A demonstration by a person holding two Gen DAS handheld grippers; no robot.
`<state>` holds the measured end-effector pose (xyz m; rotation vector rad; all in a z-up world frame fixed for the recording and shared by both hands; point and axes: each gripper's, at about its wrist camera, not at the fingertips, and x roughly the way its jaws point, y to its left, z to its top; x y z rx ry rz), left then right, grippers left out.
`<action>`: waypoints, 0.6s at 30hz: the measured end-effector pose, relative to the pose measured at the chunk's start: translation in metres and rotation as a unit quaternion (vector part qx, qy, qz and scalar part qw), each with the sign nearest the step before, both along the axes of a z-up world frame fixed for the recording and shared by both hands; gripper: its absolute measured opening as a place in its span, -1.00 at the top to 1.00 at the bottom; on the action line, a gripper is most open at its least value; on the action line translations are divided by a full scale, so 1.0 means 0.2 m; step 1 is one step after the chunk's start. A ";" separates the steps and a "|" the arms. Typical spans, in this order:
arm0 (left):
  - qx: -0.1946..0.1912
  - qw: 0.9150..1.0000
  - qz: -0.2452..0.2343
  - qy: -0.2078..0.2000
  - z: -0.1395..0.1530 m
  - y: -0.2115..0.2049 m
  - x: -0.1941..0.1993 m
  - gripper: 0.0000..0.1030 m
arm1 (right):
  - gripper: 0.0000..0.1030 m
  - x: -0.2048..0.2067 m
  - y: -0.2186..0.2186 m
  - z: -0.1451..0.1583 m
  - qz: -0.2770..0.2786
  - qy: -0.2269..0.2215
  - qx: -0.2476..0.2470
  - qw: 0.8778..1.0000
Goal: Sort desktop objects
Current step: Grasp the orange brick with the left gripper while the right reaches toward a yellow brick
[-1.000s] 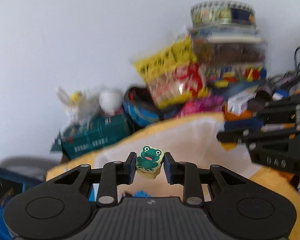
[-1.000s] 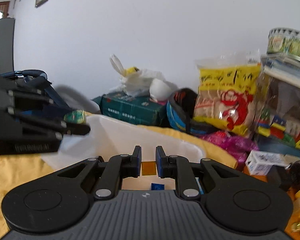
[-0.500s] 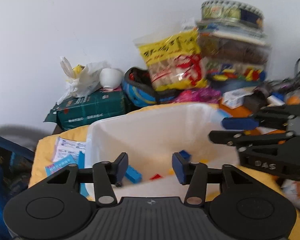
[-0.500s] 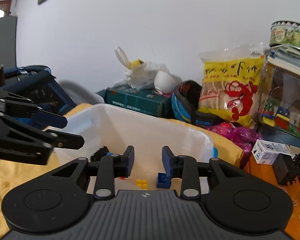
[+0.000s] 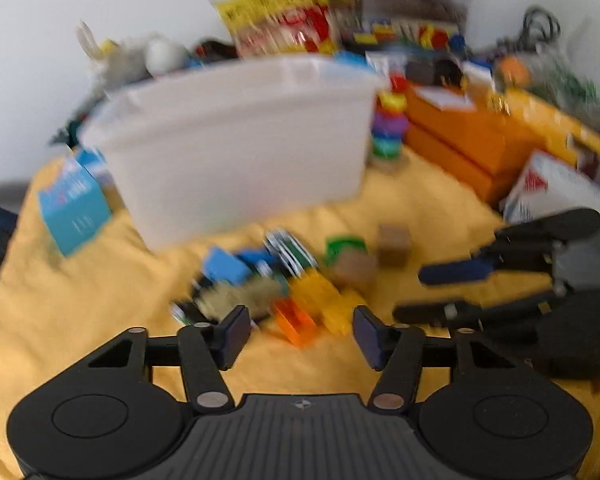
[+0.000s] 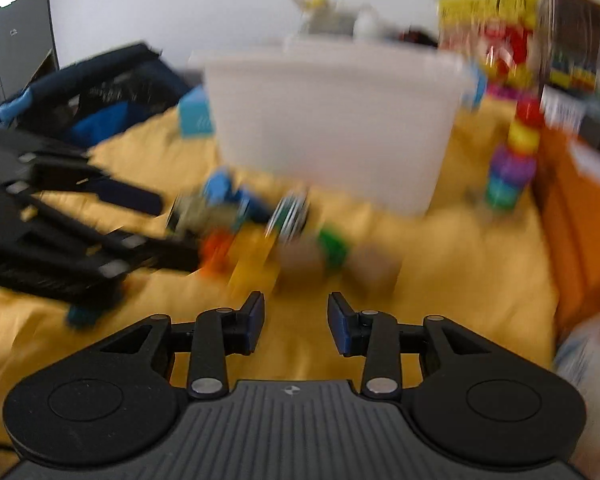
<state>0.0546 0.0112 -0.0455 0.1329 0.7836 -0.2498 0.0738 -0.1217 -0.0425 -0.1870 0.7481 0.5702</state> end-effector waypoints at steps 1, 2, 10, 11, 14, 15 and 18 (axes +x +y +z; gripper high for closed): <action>0.002 1.000 -0.003 0.006 -0.03 -0.02 0.01 -0.09 | 0.25 -0.02 0.00 -0.02 0.003 0.005 -0.003 1.000; 0.004 1.000 -0.004 0.010 -0.06 -0.04 0.03 -0.04 | 0.25 -0.04 0.00 -0.03 0.004 0.007 -0.007 1.000; 0.002 1.000 0.018 0.024 -0.12 0.00 0.11 0.67 | 0.24 -0.11 0.02 -0.01 0.008 -0.005 -0.015 1.000; 0.000 1.000 0.014 0.021 -0.11 0.01 0.08 0.67 | 0.24 -0.13 0.02 -0.02 0.008 -0.005 -0.017 1.000; -0.011 1.000 0.002 0.028 -0.09 0.05 -0.03 0.67 | 0.24 -0.13 0.02 -0.03 0.005 -0.002 -0.016 1.000; -0.027 0.999 -0.002 0.037 -0.08 0.07 -0.07 0.67 | 0.24 -0.13 0.01 -0.03 0.003 -0.001 -0.015 1.000; -0.076 0.995 -0.019 0.059 -0.07 0.09 -0.19 0.66 | 0.24 -0.13 0.01 -0.03 0.000 0.000 -0.011 1.000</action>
